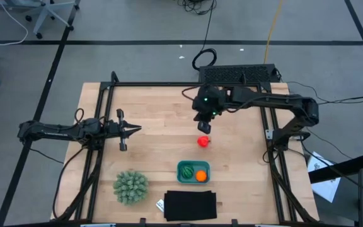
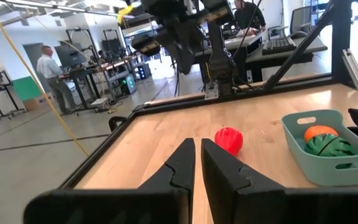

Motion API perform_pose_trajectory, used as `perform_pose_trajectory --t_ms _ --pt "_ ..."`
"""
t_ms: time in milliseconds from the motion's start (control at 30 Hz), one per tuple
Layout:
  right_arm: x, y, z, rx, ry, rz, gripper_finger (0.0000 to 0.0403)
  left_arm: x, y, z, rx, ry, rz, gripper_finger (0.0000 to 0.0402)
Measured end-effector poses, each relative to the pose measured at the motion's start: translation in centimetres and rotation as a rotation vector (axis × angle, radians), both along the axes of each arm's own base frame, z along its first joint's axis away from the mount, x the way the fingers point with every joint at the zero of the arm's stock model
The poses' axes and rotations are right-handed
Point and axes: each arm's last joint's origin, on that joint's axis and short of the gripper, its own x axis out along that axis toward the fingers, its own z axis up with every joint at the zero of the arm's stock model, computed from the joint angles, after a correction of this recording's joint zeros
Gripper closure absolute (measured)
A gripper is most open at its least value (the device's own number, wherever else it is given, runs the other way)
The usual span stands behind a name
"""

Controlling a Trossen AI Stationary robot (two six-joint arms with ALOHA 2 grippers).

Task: Pick and placing Produce into tupperware
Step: Put the red apple into the blue bin

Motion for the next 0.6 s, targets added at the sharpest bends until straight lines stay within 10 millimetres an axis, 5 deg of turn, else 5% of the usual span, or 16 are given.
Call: perform_pose_trajectory --t_ms 333,600 --pt "2.6 0.9 -3.2 0.105 0.259 0.097 0.0403 0.0 0.0 0.0 -0.008 0.002 0.001 0.0369" --pt "2.1 0.7 -2.8 0.128 0.339 0.079 0.0403 0.0 0.0 -0.1 -0.012 0.009 0.001 0.0369"
